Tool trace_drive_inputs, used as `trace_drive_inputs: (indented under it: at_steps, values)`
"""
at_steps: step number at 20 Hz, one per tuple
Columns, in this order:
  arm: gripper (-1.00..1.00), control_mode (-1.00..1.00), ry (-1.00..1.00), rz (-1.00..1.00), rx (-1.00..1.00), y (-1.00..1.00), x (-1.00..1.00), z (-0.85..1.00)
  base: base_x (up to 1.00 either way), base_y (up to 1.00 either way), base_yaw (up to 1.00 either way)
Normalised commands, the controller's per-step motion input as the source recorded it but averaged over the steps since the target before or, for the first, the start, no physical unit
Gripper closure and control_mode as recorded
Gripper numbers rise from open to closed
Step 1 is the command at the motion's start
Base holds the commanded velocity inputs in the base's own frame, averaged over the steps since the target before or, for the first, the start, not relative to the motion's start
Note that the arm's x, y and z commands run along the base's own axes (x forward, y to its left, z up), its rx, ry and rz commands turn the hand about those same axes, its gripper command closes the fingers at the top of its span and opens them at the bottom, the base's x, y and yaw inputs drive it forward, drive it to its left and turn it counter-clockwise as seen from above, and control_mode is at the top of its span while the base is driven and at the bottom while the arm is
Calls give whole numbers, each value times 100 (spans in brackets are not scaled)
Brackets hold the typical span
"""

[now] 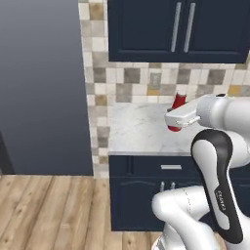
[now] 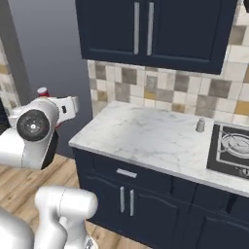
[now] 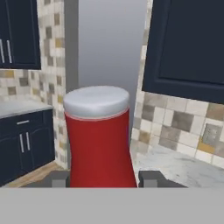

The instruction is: Collect the turmeric, ketchup, and shaker from the cabinet and place them next to the stove.

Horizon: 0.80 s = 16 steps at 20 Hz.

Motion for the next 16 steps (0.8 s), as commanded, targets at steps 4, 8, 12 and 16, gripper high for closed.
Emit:
trace_drive_inputs:
  at_steps: [4, 8, 12, 16]
  values:
    - [100, 100, 0, 0, 0, 0, 0, 0, 12, -100, -26]
    - [100, 100, 0, 0, 0, 0, 0, 0, 18, -98, -24]
    - [100, 100, 0, 0, 0, 0, 0, 0, 32, -69, -29]
    - [100, 100, 0, 0, 0, 0, 0, 0, 36, -22, -36]
